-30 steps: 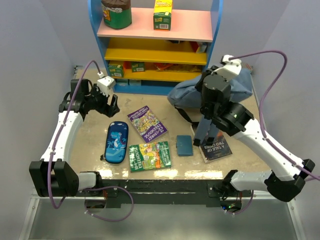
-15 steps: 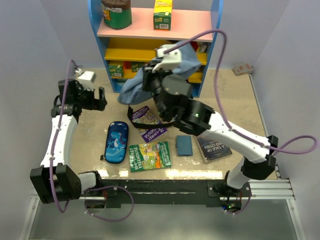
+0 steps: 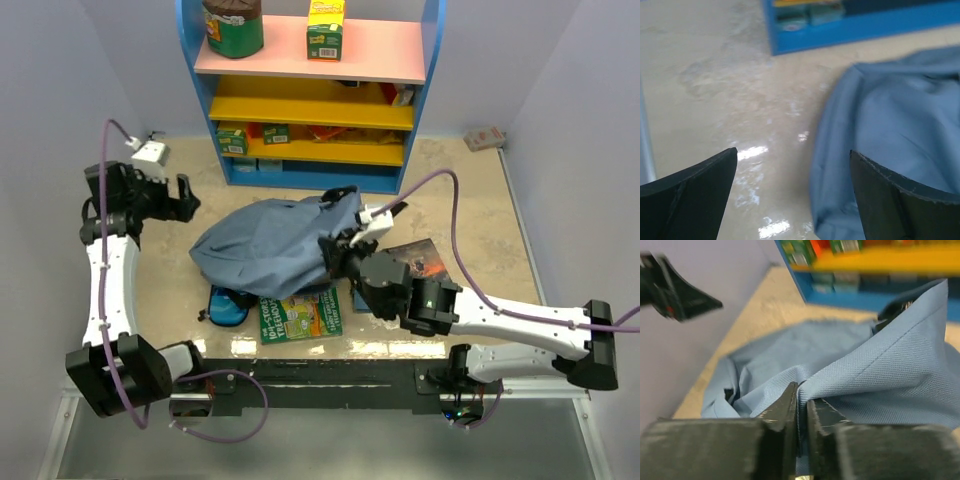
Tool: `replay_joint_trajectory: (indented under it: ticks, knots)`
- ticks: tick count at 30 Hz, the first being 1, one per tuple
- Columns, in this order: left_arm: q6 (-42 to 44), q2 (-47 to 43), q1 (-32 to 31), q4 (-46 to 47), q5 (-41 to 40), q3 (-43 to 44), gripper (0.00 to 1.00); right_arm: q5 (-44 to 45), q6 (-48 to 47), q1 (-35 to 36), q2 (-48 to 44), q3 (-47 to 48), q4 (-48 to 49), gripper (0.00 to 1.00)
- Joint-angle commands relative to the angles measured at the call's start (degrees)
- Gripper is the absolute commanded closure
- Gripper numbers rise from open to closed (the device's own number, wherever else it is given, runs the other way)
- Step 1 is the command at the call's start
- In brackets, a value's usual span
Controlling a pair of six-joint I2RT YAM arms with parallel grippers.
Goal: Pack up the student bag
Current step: Place the student bag at the center of the board.
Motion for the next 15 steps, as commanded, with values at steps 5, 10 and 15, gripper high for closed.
replay_joint_trajectory:
  ticks: [5, 10, 15]
  knots:
    - [12.40, 2.16, -11.63, -3.44, 6.25, -3.92, 0.02, -10.35, 23.79, -0.33, -6.01, -19.73, -18.32, 0.20]
    - [14.16, 5.95, -16.99, -4.75, 6.61, -1.72, 0.02, -13.35, 20.11, -0.24, -10.48, -18.25, -21.66, 0.07]
    - [15.13, 6.91, -24.29, -1.16, 5.38, -1.81, 0.00, -12.65, 18.95, -0.24, -13.48, -11.84, -25.26, 0.08]
